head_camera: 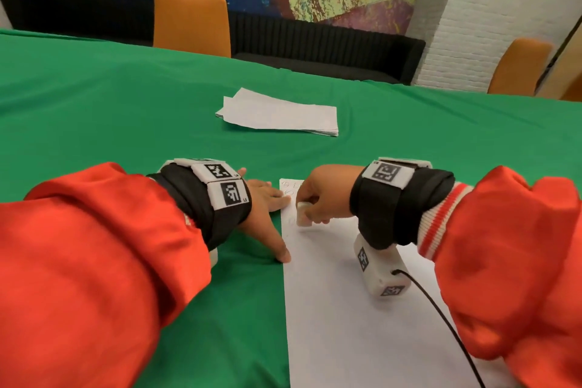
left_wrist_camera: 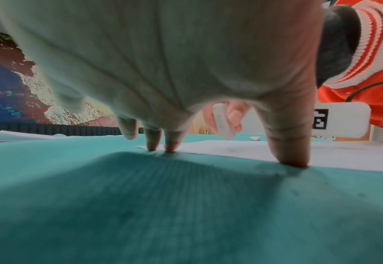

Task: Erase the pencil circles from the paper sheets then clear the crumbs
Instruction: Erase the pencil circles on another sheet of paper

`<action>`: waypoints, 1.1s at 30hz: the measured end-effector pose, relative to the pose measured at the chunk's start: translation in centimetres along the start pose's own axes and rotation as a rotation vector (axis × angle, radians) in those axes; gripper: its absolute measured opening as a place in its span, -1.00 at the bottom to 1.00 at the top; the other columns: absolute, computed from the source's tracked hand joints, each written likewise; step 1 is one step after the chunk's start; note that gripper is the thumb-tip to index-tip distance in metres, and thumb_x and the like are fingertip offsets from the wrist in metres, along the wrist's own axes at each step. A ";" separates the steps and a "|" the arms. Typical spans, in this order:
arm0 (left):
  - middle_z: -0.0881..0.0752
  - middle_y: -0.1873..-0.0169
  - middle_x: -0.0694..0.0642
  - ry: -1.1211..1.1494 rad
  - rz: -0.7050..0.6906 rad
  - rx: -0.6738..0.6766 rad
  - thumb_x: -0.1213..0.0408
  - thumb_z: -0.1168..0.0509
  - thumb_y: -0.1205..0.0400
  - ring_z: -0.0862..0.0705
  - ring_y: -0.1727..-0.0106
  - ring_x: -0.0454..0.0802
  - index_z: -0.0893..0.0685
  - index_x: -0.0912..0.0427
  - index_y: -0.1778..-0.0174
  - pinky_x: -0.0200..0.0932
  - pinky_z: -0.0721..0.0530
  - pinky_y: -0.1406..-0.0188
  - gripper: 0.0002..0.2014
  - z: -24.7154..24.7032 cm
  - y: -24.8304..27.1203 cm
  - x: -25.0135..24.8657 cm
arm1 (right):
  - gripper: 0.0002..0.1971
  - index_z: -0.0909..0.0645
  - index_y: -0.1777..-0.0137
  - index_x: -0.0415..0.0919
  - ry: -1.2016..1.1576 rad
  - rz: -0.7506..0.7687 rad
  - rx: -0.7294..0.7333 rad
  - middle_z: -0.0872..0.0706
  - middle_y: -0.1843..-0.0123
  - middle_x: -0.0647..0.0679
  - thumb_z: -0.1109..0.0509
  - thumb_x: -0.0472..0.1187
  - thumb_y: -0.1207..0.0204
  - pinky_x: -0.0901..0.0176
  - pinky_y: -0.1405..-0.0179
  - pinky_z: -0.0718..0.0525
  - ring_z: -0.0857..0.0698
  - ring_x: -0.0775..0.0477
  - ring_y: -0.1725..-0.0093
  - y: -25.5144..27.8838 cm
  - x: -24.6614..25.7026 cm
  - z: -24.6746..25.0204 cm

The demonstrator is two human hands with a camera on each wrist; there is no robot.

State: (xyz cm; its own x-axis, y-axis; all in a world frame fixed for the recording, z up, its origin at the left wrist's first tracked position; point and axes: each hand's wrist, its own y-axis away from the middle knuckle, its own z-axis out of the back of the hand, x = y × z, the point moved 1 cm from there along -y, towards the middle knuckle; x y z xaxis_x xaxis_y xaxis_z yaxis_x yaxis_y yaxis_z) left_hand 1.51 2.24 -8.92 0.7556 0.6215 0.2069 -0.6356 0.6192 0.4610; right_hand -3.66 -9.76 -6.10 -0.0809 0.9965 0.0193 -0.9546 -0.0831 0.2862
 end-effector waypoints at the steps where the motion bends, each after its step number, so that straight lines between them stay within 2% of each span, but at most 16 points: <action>1: 0.12 -0.67 -0.11 0.005 -0.011 -0.008 -0.47 -0.16 -0.43 0.15 -0.68 -0.07 0.15 -0.06 -0.68 0.34 0.25 -0.57 0.03 0.0 0.0 -0.1 | -0.82 -0.73 0.01 -0.12 0.008 0.016 0.010 -0.74 0.27 0.07 -0.30 -0.19 -0.53 0.33 0.29 -0.53 -0.65 0.10 0.29 -0.1 0.2 -0.2; 3: 0.14 -0.67 -0.12 0.007 -0.025 -0.016 -0.46 -0.14 -0.45 0.16 -0.67 -0.09 0.19 -0.10 -0.67 0.36 0.27 -0.56 0.00 0.0 0.1 -0.2 | -0.82 -0.72 0.04 -0.17 0.039 0.042 0.017 -0.75 0.26 0.05 -0.29 -0.23 -0.50 0.30 0.31 -0.52 -0.62 0.06 0.29 -0.4 0.7 -0.6; 6: 0.18 -0.66 -0.13 -0.003 -0.031 -0.002 -0.49 -0.12 -0.43 0.20 -0.67 -0.10 0.23 -0.10 -0.66 0.39 0.28 -0.54 0.03 -0.1 0.0 -0.2 | -0.84 -0.70 0.07 -0.20 0.089 0.058 0.013 -0.71 0.27 0.00 -0.29 -0.25 -0.49 0.21 0.22 -0.57 -0.59 -0.02 0.27 -0.9 1.1 -0.7; 8: 0.19 -0.66 -0.15 0.004 -0.035 0.008 -0.50 -0.15 -0.41 0.19 -0.67 -0.09 0.24 -0.11 -0.66 0.41 0.27 -0.54 0.06 -0.1 -0.1 -0.2 | -0.87 -0.67 0.11 -0.17 0.093 0.078 0.021 -0.67 0.33 0.02 -0.27 -0.23 -0.50 0.24 0.29 -0.54 -0.59 -0.03 0.28 -0.9 1.4 -0.7; 13: 0.19 -0.66 -0.16 0.018 -0.045 0.031 -0.52 -0.18 -0.35 0.16 -0.68 -0.08 0.17 -0.21 -0.65 0.43 0.26 -0.53 0.05 -0.2 -0.6 0.0 | -0.89 -0.61 0.18 -0.10 0.107 0.151 0.081 -0.59 0.43 0.11 -0.29 -0.14 -0.54 0.33 0.49 -0.43 -0.52 0.13 0.46 -0.4 2.0 -0.7; 18: 0.19 -0.64 -0.23 0.034 -0.043 0.035 -0.49 -0.20 -0.37 0.16 -0.67 -0.10 0.21 -0.19 -0.65 0.41 0.27 -0.54 0.05 0.0 -0.4 -0.1 | -0.86 -0.67 0.05 -0.16 0.081 0.120 0.039 -0.63 0.37 0.03 -0.30 -0.16 -0.54 0.32 0.43 -0.45 -0.56 0.03 0.38 -1.2 1.8 -0.5; 23: 0.22 -0.64 -0.21 0.031 -0.049 0.050 -0.48 -0.20 -0.39 0.17 -0.67 -0.07 0.17 -0.25 -0.64 0.44 0.27 -0.52 0.01 0.0 -0.3 -0.1 | -0.89 -0.68 0.12 -0.12 0.062 0.129 0.098 -0.62 0.44 0.13 -0.34 -0.14 -0.52 0.35 0.47 -0.40 -0.54 0.18 0.45 -0.7 2.0 -0.7; 27: 0.22 -0.65 -0.19 0.023 -0.028 0.048 -0.47 -0.20 -0.39 0.17 -0.67 -0.09 0.28 -0.14 -0.65 0.39 0.26 -0.55 0.08 0.0 -0.2 -0.2 | -0.85 -0.70 0.03 -0.16 0.037 0.084 0.023 -0.61 0.44 0.10 -0.32 -0.17 -0.52 0.35 0.41 -0.47 -0.57 0.07 0.41 -1.5 1.5 -0.4; 31: 0.21 -0.65 -0.19 0.038 -0.043 0.056 -0.48 -0.21 -0.38 0.16 -0.68 -0.05 0.22 -0.19 -0.65 0.44 0.24 -0.53 0.06 -0.2 -0.4 -0.1 | -0.91 -0.67 0.18 -0.09 0.018 0.101 0.110 -0.65 0.42 0.13 -0.35 -0.14 -0.50 0.37 0.47 -0.45 -0.57 0.16 0.44 -0.9 1.8 -0.8; 33: 0.21 -0.65 -0.18 0.039 -0.044 0.056 -0.48 -0.21 -0.37 0.15 -0.68 -0.04 0.21 -0.20 -0.65 0.44 0.23 -0.53 0.06 -0.2 -0.4 0.0 | -0.91 -0.67 0.19 -0.08 0.019 0.101 0.130 -0.66 0.41 0.13 -0.36 -0.15 -0.51 0.39 0.47 -0.45 -0.58 0.17 0.43 -0.8 1.9 -0.7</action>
State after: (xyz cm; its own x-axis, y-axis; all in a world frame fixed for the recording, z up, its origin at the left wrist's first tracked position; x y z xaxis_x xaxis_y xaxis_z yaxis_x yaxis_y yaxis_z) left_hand 1.75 2.06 -9.26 0.7750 0.6134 0.1518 -0.5912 0.6191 0.5169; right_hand -3.19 -7.85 -6.95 -0.1809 0.9828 0.0368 -0.8964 -0.1801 0.4051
